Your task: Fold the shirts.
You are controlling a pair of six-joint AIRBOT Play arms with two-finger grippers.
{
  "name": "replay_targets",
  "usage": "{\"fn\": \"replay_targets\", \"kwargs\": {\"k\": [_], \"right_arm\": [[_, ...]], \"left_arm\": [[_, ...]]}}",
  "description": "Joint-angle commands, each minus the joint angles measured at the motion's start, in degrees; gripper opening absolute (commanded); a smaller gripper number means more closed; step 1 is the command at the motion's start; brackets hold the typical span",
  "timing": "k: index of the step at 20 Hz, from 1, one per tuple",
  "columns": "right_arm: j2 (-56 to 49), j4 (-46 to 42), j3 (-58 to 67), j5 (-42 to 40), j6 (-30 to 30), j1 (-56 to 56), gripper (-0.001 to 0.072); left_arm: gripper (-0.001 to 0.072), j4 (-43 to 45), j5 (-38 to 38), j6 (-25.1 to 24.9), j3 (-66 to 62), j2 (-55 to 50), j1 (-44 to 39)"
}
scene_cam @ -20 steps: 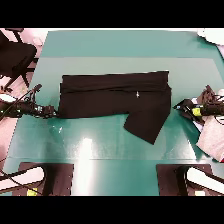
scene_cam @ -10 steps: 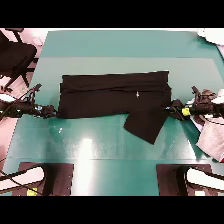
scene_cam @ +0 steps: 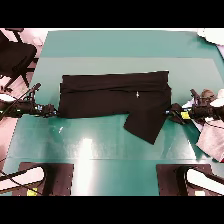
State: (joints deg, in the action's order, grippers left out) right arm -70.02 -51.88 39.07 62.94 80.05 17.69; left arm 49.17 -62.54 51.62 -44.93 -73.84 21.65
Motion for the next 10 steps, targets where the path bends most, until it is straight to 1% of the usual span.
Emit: {"fn": "replay_targets", "kwargs": {"k": [1,3,5,6,10], "right_arm": [[5.33,-0.22,-5.68,-0.61,0.90,1.90,0.0615],[8.13,-0.13,-8.87,-1.79,0.37,3.96,0.0614],[8.26,0.02,-10.78,-1.73,-1.36,4.85,0.0612],[7.15,1.55,-11.17,-1.73,-3.39,4.85,0.0611],[-1.22,13.49,-9.40,-2.89,-11.23,4.76,0.0604]], "left_arm": [[0.0024,-0.11,0.35,-0.22,-0.07,0.04,0.04],[0.0024,-0.13,0.35,-0.20,-0.07,0.04,0.04],[0.0024,-0.13,0.35,-0.20,-0.07,0.04,0.04],[0.0024,-0.24,0.33,-0.20,-0.07,0.04,0.04],[0.0024,-0.31,-0.02,-0.20,-0.07,0.04,0.04]]}}
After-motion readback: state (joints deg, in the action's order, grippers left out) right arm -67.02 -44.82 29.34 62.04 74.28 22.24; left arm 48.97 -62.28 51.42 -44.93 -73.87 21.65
